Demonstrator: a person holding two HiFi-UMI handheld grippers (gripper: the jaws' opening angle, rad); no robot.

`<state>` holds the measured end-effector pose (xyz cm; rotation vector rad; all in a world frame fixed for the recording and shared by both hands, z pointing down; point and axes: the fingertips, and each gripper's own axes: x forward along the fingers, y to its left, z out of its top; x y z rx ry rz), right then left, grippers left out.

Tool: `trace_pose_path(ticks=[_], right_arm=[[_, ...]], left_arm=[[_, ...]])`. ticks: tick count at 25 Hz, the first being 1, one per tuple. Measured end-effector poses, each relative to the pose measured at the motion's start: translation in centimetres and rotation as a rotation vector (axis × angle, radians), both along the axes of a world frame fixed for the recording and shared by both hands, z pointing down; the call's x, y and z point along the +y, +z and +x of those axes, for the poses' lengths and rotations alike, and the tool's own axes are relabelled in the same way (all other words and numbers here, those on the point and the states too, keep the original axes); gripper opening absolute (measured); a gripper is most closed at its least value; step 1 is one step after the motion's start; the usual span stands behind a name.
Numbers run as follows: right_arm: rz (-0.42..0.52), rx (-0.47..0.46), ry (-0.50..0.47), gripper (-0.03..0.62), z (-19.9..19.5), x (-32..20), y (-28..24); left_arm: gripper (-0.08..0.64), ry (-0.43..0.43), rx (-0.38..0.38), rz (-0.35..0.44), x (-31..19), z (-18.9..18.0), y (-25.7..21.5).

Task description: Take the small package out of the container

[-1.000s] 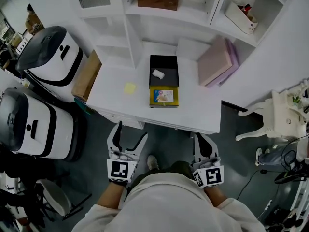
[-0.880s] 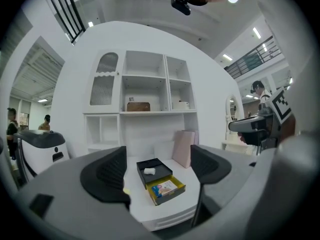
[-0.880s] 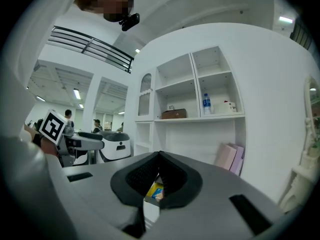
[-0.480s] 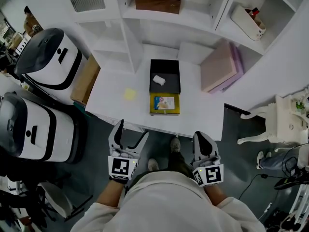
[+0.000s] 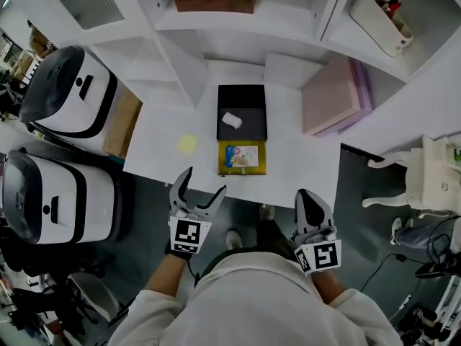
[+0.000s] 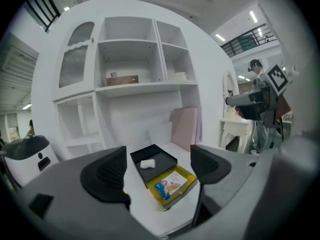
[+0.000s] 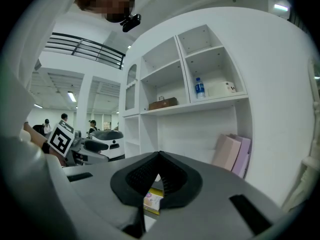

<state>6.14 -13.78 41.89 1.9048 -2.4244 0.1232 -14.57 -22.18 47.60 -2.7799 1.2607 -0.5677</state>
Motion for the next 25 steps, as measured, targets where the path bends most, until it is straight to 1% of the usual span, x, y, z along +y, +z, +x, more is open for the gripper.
trace_pose_path(ticks=[5, 9, 13, 20, 25], right_arm=[[-0.033, -0.021, 0.041, 0.025, 3.5, -1.3, 1.8], [-0.059, -0.031, 0.085, 0.025, 6.4, -1.7, 2.9], [-0.078, -0.036, 0.120, 0.025, 8.5, -1.7, 3.8], [-0.107, -0.046, 0.158, 0.025, 10.2, -1.6, 4.9], [-0.118, -0.051, 0.183, 0.025, 11.0, -1.6, 5.4]], left_arm=[[0.402, 0.095, -0.134, -0.037, -3.2, 3.4, 4.4], [0.402, 0.166, -0.237, -0.067, -4.7, 5.6, 7.8], [0.402, 0.231, -0.325, -0.087, -5.8, 7.1, 10.5], [0.402, 0.333, -0.468, -0.115, -6.1, 8.4, 15.1], [0.402, 0.427, -0.582, -0.105, -6.4, 8.9, 17.9]])
